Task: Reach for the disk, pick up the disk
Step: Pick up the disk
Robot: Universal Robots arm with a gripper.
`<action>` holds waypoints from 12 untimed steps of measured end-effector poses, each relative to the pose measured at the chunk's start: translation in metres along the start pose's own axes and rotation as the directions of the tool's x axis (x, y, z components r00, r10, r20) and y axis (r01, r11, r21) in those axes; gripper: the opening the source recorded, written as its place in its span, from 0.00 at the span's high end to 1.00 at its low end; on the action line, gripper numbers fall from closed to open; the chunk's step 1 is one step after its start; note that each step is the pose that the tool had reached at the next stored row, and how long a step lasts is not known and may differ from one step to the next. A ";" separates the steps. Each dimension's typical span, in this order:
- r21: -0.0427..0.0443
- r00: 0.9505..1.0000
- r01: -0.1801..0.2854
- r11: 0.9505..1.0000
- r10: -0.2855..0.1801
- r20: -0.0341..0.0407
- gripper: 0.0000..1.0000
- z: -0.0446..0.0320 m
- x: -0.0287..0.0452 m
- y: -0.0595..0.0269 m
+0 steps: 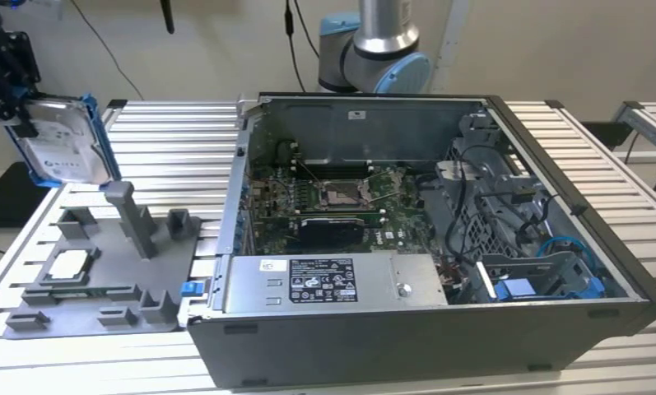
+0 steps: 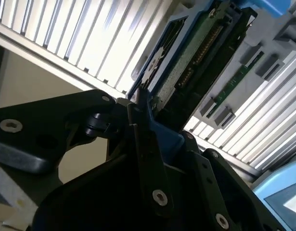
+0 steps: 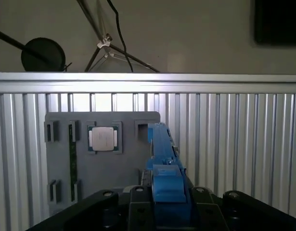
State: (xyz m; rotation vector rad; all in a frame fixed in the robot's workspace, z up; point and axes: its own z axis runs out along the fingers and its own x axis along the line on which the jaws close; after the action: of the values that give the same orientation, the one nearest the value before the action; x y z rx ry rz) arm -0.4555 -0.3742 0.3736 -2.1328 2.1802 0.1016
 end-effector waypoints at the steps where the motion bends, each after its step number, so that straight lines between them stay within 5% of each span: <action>1: 0.011 1.000 0.001 1.000 -0.001 0.010 1.00 0.0000 0.0000 0.0008; 8: 0.080 0.998 0.005 0.997 -0.010 0.060 1.00 -0.0003 -0.0001 0.0039; 10: 0.095 0.998 0.006 0.995 -0.013 0.068 1.00 -0.0011 0.0000 0.0046; 12: 0.102 0.997 0.007 0.995 -0.014 0.070 1.00 -0.0055 -0.0006 0.0051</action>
State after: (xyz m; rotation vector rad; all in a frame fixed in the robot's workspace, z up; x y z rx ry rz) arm -0.4607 -0.3741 0.3791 -2.0539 2.0885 0.0626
